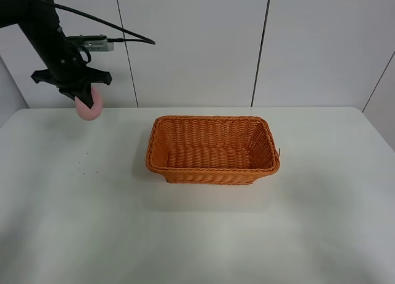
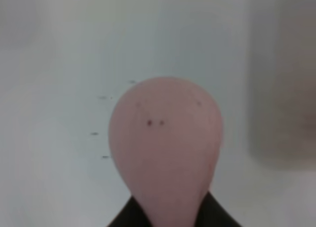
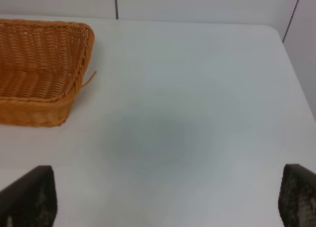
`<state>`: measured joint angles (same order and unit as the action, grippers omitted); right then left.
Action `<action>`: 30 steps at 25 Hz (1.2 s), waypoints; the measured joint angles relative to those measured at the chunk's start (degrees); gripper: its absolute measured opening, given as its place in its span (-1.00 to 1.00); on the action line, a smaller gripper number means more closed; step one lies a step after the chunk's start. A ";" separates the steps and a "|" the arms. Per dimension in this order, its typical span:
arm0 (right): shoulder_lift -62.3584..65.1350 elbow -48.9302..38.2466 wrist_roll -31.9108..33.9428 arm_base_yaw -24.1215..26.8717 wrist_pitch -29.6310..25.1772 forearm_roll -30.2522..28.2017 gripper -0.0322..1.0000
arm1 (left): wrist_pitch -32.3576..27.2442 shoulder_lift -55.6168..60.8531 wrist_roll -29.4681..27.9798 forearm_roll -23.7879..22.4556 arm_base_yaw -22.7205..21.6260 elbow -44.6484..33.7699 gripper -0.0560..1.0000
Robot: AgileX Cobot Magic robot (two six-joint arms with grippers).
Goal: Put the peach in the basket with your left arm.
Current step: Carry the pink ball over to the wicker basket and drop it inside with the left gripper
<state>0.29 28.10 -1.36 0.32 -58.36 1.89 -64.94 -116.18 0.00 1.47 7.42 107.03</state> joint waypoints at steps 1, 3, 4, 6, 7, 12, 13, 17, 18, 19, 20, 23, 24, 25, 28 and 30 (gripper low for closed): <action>0.00 0.00 0.00 0.00 0.00 0.00 0.41 | -0.76 -0.13 0.00 0.00 1.89 0.86 -0.80; 0.00 0.00 0.00 0.00 0.00 0.00 0.41 | -1.74 -0.72 0.00 0.00 6.14 2.73 -0.80; 0.00 0.00 0.00 0.00 0.00 0.00 0.41 | -1.74 -1.27 0.00 0.07 7.99 3.91 -0.80; 0.00 0.00 0.00 0.00 0.00 0.00 0.41 | -1.85 -3.11 -0.72 0.18 12.33 6.43 -0.80; 0.00 0.00 0.00 0.00 0.00 0.00 0.41 | -1.91 -4.17 -1.13 0.23 14.42 8.09 -0.80; 0.00 0.00 0.00 0.00 0.00 0.00 0.41 | -1.91 -12.64 -2.66 0.51 22.21 17.59 -0.80; 0.00 0.00 0.00 0.00 0.00 0.00 0.41 | -1.91 -14.61 -2.79 0.59 23.41 19.02 -0.80; 0.00 0.00 0.00 0.00 0.00 0.00 0.41 | -1.64 -20.94 -2.97 0.82 25.98 22.49 -0.80; 0.00 0.00 0.00 0.00 0.00 0.00 0.41 | -1.58 -21.98 -2.97 1.01 26.21 22.56 -0.80; 0.00 0.00 0.00 0.00 0.00 0.00 0.41 | -1.34 -23.06 -2.97 1.30 26.49 22.56 -0.79; 0.00 0.00 0.00 0.00 0.00 0.00 0.41 | -0.97 -23.92 -2.97 1.62 26.59 22.56 -0.75; 0.00 0.00 0.00 0.00 0.00 0.00 0.41 | -0.02 -24.94 -2.97 2.56 26.72 22.56 -0.47; 0.00 0.00 0.00 0.00 0.00 0.00 0.41 | 0.11 -25.01 -2.97 2.69 26.72 22.56 -0.30; 0.00 0.00 -0.02 0.00 0.00 0.00 0.41 | 0.16 -25.01 -2.97 2.74 26.77 22.56 -0.14; 0.00 0.00 -0.02 0.00 0.00 0.00 0.41 | -0.11 -25.01 -2.97 2.88 26.90 22.61 0.39; 0.00 0.00 -0.02 0.00 0.00 0.00 0.41 | -0.95 -24.90 -2.97 2.93 26.90 22.61 0.54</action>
<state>0.29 28.10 -1.37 0.32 -58.36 1.89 -65.90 -141.08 -2.97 4.40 34.32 129.65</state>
